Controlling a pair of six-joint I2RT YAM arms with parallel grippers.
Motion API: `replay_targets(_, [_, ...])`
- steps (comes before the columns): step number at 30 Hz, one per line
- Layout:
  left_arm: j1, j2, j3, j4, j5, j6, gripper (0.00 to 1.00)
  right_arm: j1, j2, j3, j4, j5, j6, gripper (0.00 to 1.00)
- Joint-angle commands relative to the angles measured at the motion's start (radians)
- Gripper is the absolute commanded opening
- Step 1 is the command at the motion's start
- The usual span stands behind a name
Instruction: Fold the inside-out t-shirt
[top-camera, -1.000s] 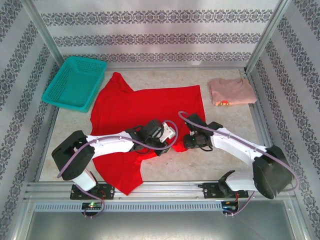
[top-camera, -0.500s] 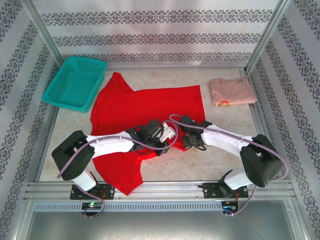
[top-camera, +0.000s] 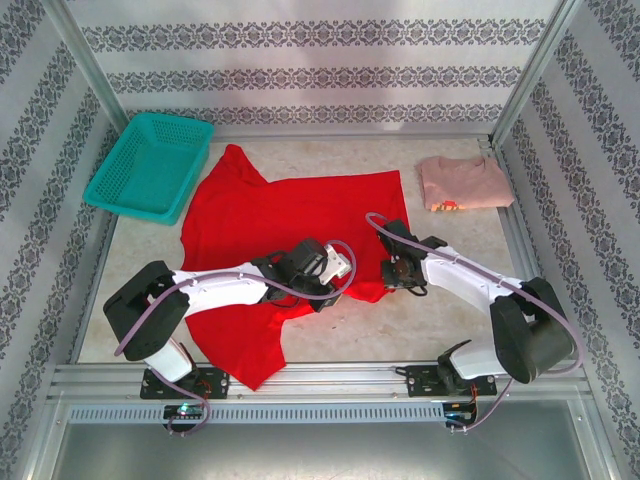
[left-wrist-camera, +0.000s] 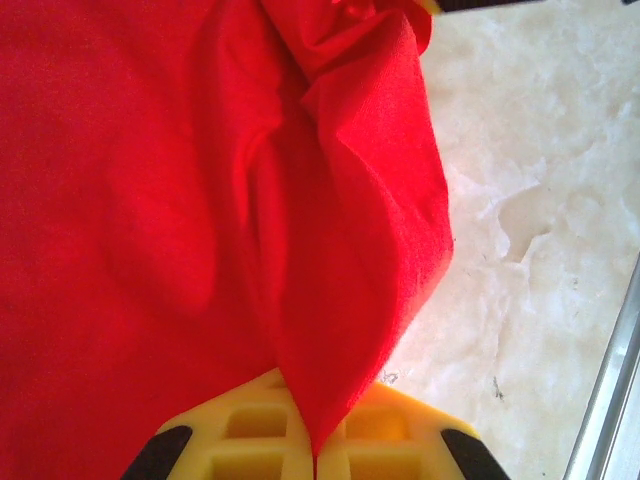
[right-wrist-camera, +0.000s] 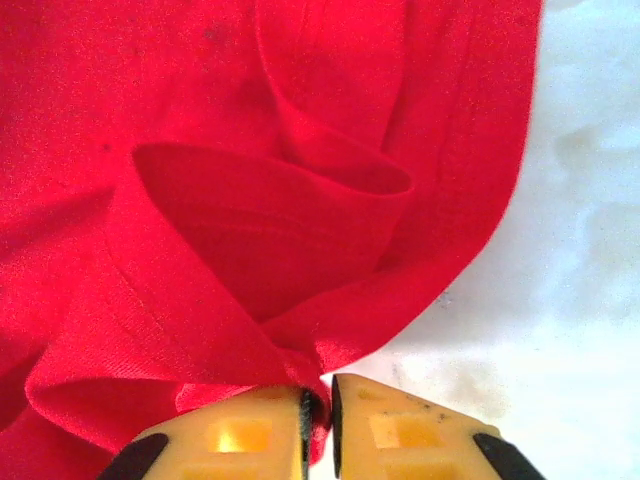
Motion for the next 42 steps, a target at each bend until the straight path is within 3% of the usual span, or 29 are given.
replay_targets(1, [0.014,-0.016,-0.009,-0.038,-0.006,-0.006,0.0,-0.013,-0.009,-0.035,0.04,-0.064,0.023,0.19])
replay_targets(6, [0.014,-0.017,-0.012,-0.036,-0.006,-0.006,0.0,-0.028,-0.002,-0.049,0.07,-0.089,0.019,0.18])
replay_targets(13, [0.015,-0.015,-0.014,-0.036,-0.01,-0.008,0.0,-0.076,-0.098,-0.038,0.03,-0.108,-0.021,0.0])
replay_targets(16, [0.014,-0.005,-0.002,-0.045,-0.009,-0.006,0.0,-0.155,-0.204,-0.028,-0.024,-0.185,-0.037,0.0])
replay_targets(21, [0.002,0.06,0.045,-0.073,0.003,0.02,0.0,-0.383,-0.391,-0.012,-0.071,-0.423,-0.054,0.0])
replay_targets(24, [-0.011,0.091,0.064,-0.078,-0.008,0.029,0.0,-0.475,-0.417,0.017,-0.104,-0.52,-0.095,0.0])
replay_targets(27, [-0.011,0.093,0.076,-0.083,-0.016,0.032,0.01,-0.497,-0.402,0.042,-0.127,-0.534,-0.13,0.0])
replay_targets(29, [-0.011,0.073,0.083,-0.092,-0.014,0.029,0.1,-0.499,-0.38,0.049,-0.115,-0.541,-0.132,0.0])
replay_targets(34, [-0.012,-0.059,0.054,-0.158,-0.052,-0.023,0.52,-0.498,-0.31,0.049,-0.081,-0.555,-0.142,0.0])
replay_targets(38, [-0.021,-0.236,0.026,-0.361,-0.172,-0.127,0.62,-0.498,-0.295,0.052,-0.059,-0.55,-0.145,0.0])
replay_targets(42, [-0.068,-0.381,-0.019,-0.666,-0.245,-0.355,0.69,-0.496,-0.294,0.052,-0.041,-0.545,-0.15,0.0])
